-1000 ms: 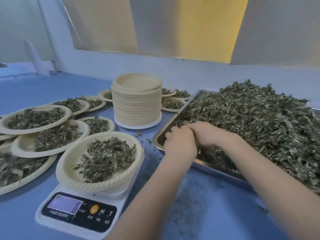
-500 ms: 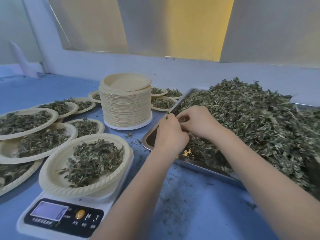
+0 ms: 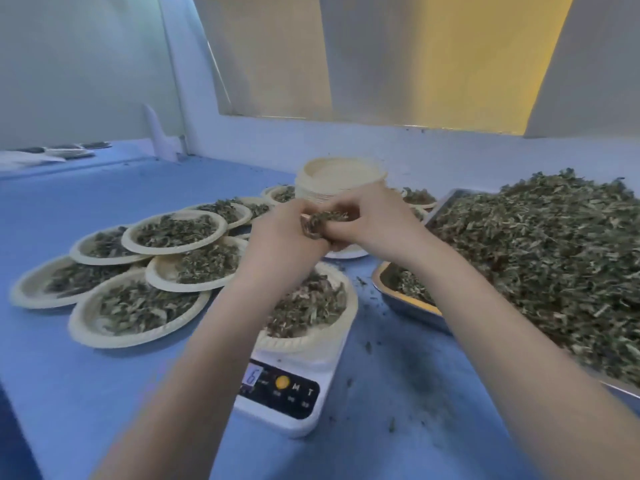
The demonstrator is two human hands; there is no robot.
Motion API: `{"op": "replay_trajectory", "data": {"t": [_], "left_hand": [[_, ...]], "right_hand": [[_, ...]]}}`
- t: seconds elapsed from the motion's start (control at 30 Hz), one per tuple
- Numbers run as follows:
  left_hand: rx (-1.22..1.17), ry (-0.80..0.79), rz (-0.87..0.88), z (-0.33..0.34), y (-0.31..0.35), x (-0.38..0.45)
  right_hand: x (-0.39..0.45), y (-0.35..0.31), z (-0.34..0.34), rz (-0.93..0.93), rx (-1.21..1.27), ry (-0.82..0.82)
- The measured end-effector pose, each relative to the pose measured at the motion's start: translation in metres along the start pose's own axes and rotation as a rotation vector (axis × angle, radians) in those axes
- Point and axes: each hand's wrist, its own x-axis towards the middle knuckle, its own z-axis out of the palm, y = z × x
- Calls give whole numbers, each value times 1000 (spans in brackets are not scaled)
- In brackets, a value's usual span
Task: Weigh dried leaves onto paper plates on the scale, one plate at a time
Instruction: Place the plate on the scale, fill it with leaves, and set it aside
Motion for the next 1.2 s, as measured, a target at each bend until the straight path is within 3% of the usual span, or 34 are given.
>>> {"op": "replay_trajectory", "data": {"t": [0.07,0.2,0.47,0.63,0.9,1.2], "left_hand": [[45,-52,-59,-18,-17,-5],[188,-110,-130,-39,-42,-14],[18,232,-134,-20,-78,-33],[-117,412,-151,-4,-93,-43],[-270,418,-219,-10,-109,-52],[-267,395,-203,-8,-105,-56]], "right_hand": [[2,-6,16,24,70,-130],[-1,-4,23,48,-143,-356],[-6,-2,19,46,-47,-183],[-9,-1,14,32,-43,-172],[-12,-4,20,52,-71,-193],[-15,1,14,75,-100,-271]]}}
